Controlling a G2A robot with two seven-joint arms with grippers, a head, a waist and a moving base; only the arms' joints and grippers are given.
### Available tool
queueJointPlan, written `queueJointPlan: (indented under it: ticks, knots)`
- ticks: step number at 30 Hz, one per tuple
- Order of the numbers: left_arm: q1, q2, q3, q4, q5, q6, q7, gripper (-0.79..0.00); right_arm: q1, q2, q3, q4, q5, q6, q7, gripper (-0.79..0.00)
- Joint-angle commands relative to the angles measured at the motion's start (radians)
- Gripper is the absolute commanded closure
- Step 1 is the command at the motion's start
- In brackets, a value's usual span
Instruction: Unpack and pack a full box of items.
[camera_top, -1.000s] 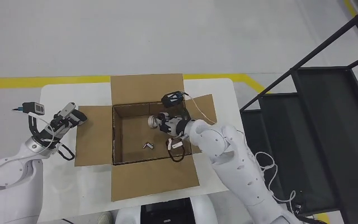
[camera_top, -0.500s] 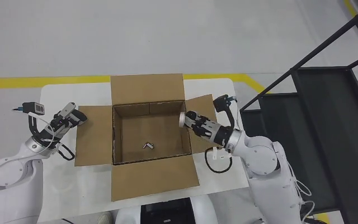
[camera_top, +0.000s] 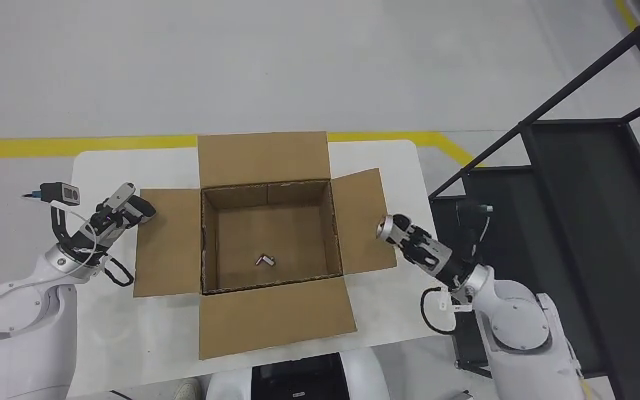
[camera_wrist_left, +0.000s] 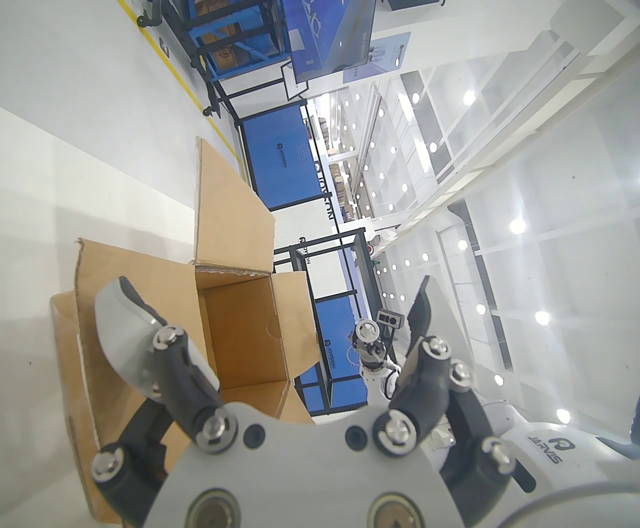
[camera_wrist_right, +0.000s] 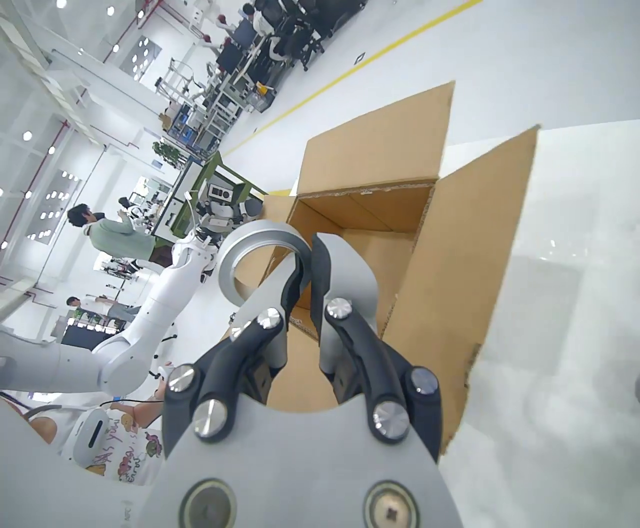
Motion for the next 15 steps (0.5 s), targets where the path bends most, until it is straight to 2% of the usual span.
queueJointPlan:
  ticks: [1,10,15]
  knots:
    - [0.000,0.000,0.000,0.000,0.000,0.000,0.000,-0.785,-0.045,0.002,0.043,0.016,0.031,-0.021,-0.018,0.000]
    - [0.000,0.000,0.000,0.000,0.000,0.000,0.000,-0.785,-0.175,0.008,0.121,0.149,0.117,-0.065,-0.071,0.000]
    - [0.000,0.000,0.000,0.000,0.000,0.000,0.000,-0.785,-0.170,0.011,0.104,0.220,0.045,0.014,-0.088,0.000]
